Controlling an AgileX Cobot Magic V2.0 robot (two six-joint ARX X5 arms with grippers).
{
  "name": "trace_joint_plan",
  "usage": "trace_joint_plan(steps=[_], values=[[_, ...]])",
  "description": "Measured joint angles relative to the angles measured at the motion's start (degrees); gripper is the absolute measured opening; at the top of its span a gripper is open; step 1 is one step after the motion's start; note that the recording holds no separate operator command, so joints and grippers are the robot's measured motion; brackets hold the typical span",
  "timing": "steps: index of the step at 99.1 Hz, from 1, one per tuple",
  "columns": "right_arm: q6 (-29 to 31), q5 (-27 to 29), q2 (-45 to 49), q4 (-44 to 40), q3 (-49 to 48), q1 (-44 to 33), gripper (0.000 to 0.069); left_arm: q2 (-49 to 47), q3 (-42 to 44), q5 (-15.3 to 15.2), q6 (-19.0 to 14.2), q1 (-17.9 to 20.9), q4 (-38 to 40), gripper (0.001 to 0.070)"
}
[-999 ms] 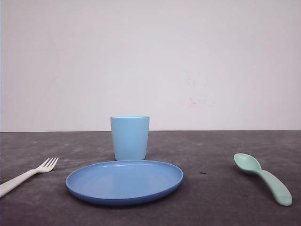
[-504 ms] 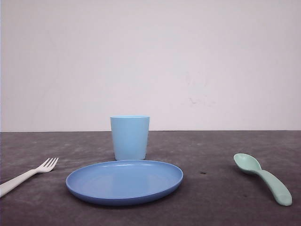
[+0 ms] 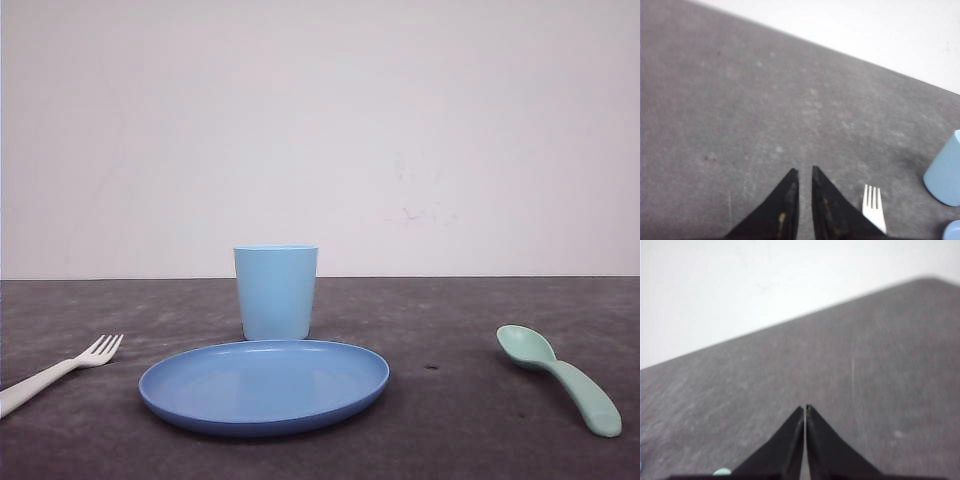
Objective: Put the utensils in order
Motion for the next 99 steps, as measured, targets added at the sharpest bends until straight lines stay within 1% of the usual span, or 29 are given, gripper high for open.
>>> trace_joint_plan(steps=[14, 22, 28, 38, 46, 55, 62, 65, 68, 71, 79, 82, 85, 91, 99], values=[[0.59, -1.36, 6.4, -6.64, 11.08, 0.0, 0.0007, 4.9, 8.17, 0.0, -0.57, 0.0, -2.97, 0.0022], [-1.2, -2.16, 12.98, -10.95, 18.56, 0.02, 0.0007, 9.49, 14.29, 0.5, -0.02, 0.0, -5.9, 0.0022], [-3.65, -3.06, 18.38, -14.51, 24.0, 0.02, 0.0007, 13.62, 18.95, 1.03, 1.27, 0.0, -9.09, 0.0022], [-8.66, -2.69, 26.71, -21.14, 32.87, 0.81, 0.0007, 21.0, 26.1, 1.75, 4.04, 0.0, -15.02, 0.0022], [-12.52, -1.44, 31.98, -24.22, 38.42, 2.25, 0.0007, 26.77, 31.12, 3.63, 6.43, -0.04, -18.8, 0.0022], [-15.12, -0.98, 35.5, -25.35, 41.11, 3.61, 0.0007, 32.0, 34.95, 4.85, 8.66, -0.2, -21.81, 0.0022], [-16.02, -1.16, 37.35, -25.79, 41.55, 4.44, 0.0007, 35.28, 36.81, 5.84, 9.64, -0.5, -23.34, 0.0025], [-16.26, -1.25, 38.03, -26.08, 41.55, 4.76, 0.0011, 36.46, 37.18, 5.97, 9.99, -0.79, -23.54, 0.0037], [-16.44, -1.25, 38.73, -26.4, 41.55, 5.07, 0.0028, 37.44, 37.33, 6.08, 10.14, -1.05, -23.63, 0.0062], [-16.57, -1.25, 39.41, -26.8, 41.55, 5.35, 0.0065, 38.25, 37.33, 6.08, 10.27, -1.31, -23.71, 0.0102], [-16.55, -1.27, 40.76, -28.04, 41.55, 6.14, 0.0221, 40.13, 37.33, 6.08, 10.4, -2.21, -24.59, 0.0239], [-16.55, -1.27, 41.09, -28.28, 41.55, 6.38, 0.0274, 40.87, 37.33, 6.08, 10.38, -2.69, -24.65, 0.0278], [-16.55, -1.25, 41.38, -28.37, 41.55, 6.64, 0.0312, 41.66, 37.33, 6.1, 10.25, -3.32, -24.63, 0.0302], [-16.55, -1.27, 41.7, -28.39, 41.55, 7.06, 0.0351, 43.43, 37.33, 6.1, 9.86, -4.81, -24.59, 0.0327], [-16.55, -1.27, 41.9, -28.3, 41.55, 7.63, 0.0369, 46.45, 37.33, 6.08, 9.31, -7.23, -24.2, 0.0342]])
